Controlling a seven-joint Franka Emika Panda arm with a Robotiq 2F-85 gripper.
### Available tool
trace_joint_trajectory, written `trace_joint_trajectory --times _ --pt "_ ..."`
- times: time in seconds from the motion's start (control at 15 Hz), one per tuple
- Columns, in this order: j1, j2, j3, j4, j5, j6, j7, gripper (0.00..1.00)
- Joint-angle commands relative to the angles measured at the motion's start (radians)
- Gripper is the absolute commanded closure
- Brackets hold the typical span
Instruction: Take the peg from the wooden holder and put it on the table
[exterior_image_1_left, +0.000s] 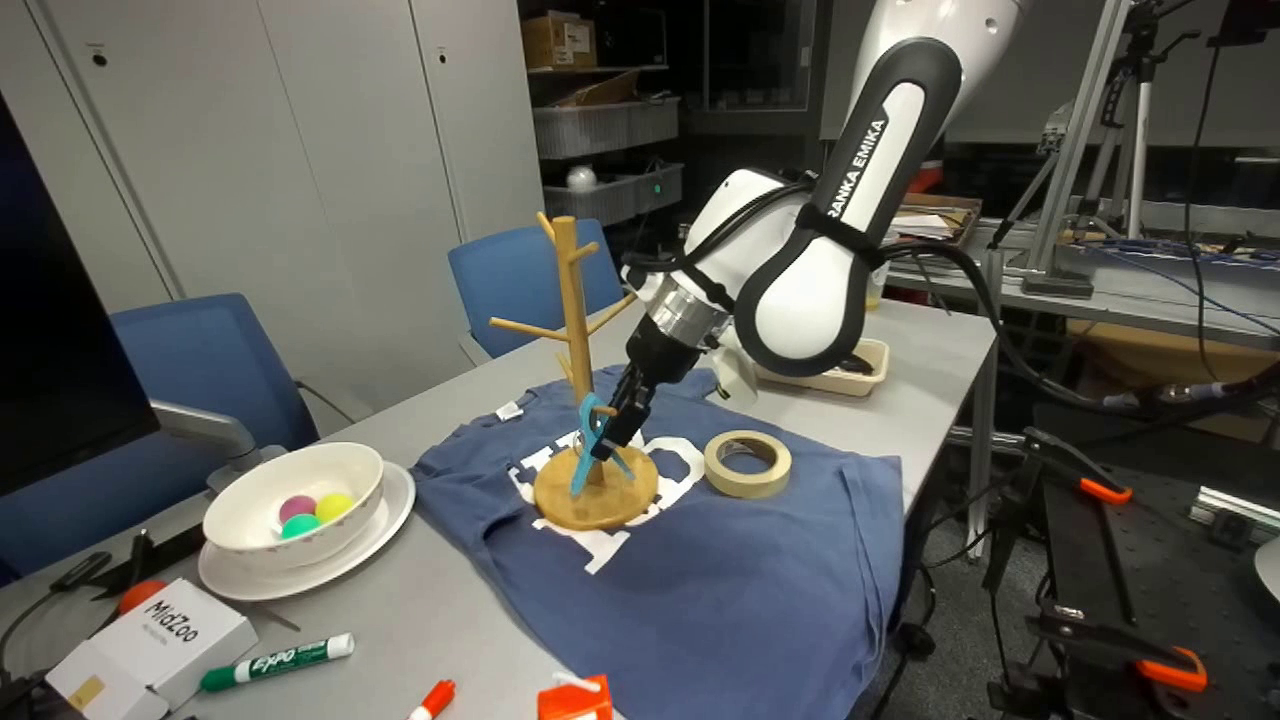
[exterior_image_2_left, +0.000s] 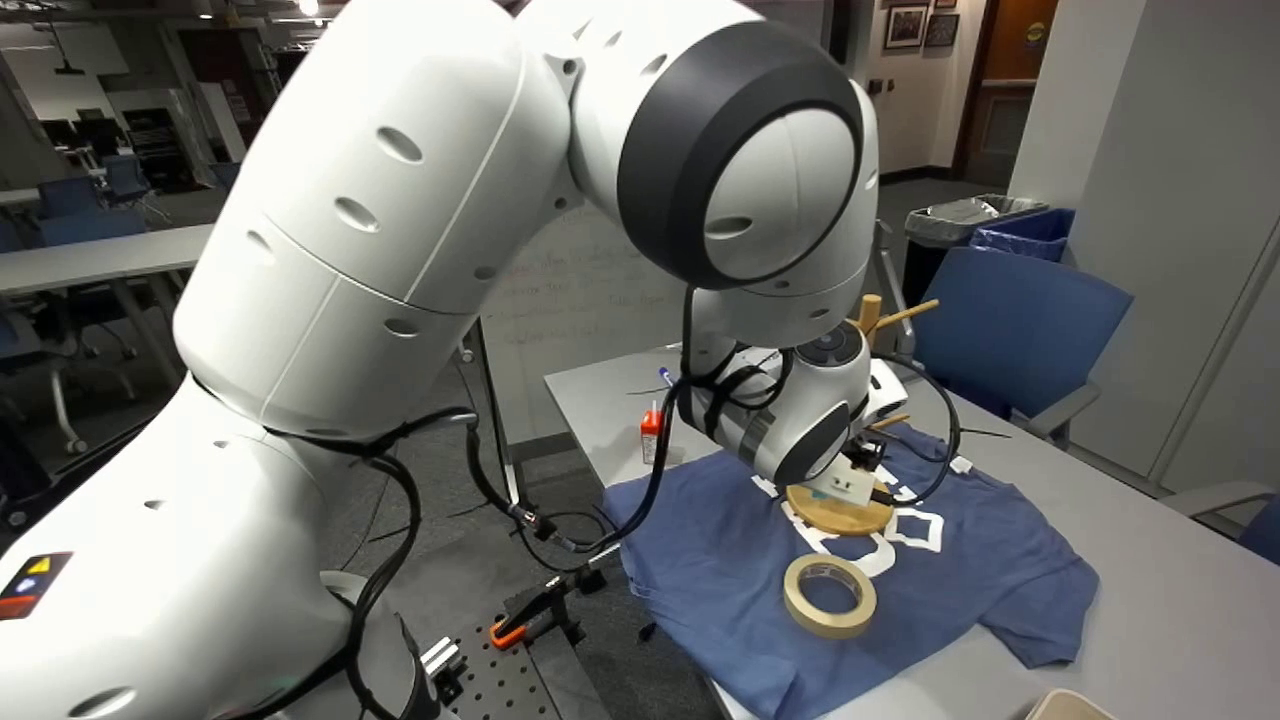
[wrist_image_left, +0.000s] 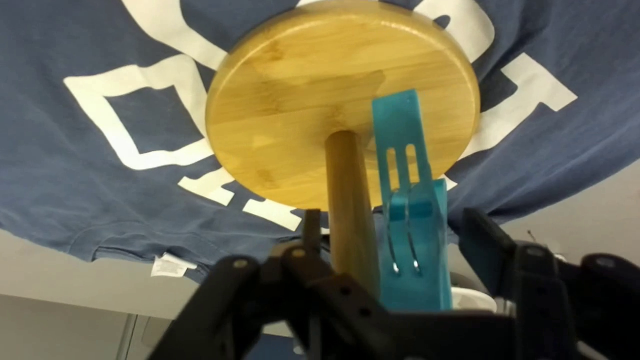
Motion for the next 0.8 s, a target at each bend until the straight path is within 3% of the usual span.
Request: trace_joint_trajectory --times 0.0,0.33,0.73 --pt "-0.030 0.041 0.025 0.032 -0.043 0.023 0.015 0.58" --pt "-0.041 0.045 0.036 0.030 -0.047 0.028 0.016 0.92" --pt "-0.058 0.025 0.052 -0.004 -0.051 0.041 0.018 0.92"
